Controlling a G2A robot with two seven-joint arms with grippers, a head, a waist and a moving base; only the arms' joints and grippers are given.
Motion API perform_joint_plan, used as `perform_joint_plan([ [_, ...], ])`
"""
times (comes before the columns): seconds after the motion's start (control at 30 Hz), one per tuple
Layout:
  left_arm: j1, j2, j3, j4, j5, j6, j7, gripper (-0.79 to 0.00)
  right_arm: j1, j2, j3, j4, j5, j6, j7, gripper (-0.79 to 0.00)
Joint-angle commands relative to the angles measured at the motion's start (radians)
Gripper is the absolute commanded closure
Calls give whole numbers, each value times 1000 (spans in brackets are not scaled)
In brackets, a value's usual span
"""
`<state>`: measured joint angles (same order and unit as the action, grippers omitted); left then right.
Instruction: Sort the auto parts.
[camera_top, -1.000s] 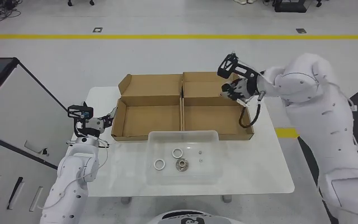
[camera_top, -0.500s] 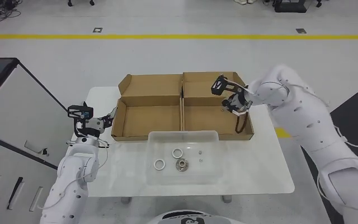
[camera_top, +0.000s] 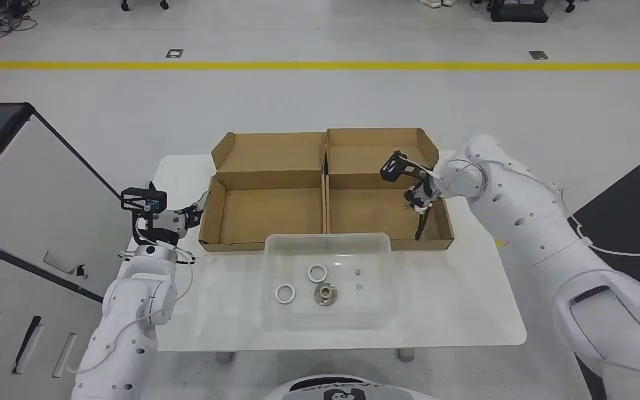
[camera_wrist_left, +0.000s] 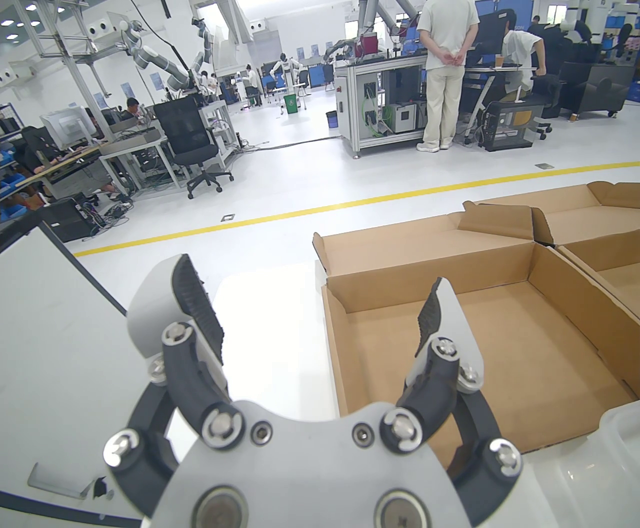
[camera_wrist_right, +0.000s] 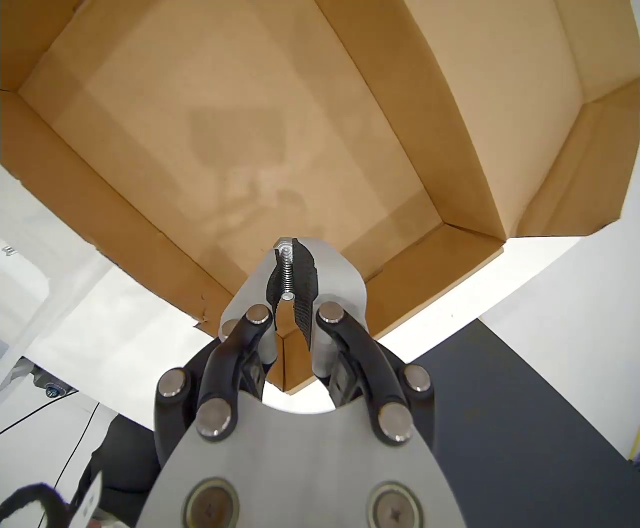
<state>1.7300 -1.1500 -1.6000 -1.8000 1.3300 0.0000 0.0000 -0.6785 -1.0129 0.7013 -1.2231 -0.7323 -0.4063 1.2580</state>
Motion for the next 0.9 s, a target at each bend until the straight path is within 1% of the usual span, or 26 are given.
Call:
perform_joint_plan([
  [0.0,0,0,0,0,0,0,0,-785,8,-9,-14,23,-7,5,-13,0],
  [0.27,0,0,0,0,0,0,0,-785,39,-42,-69,95,-61,26,-28,0],
  [0.43,0,0,0,0,0,0,0,-785,42,-58,-87,149,-62,17,-44,0],
  [0.87,0,0,0,0,0,0,0,-785,49,-93,-121,229,-58,3,-57,0],
])
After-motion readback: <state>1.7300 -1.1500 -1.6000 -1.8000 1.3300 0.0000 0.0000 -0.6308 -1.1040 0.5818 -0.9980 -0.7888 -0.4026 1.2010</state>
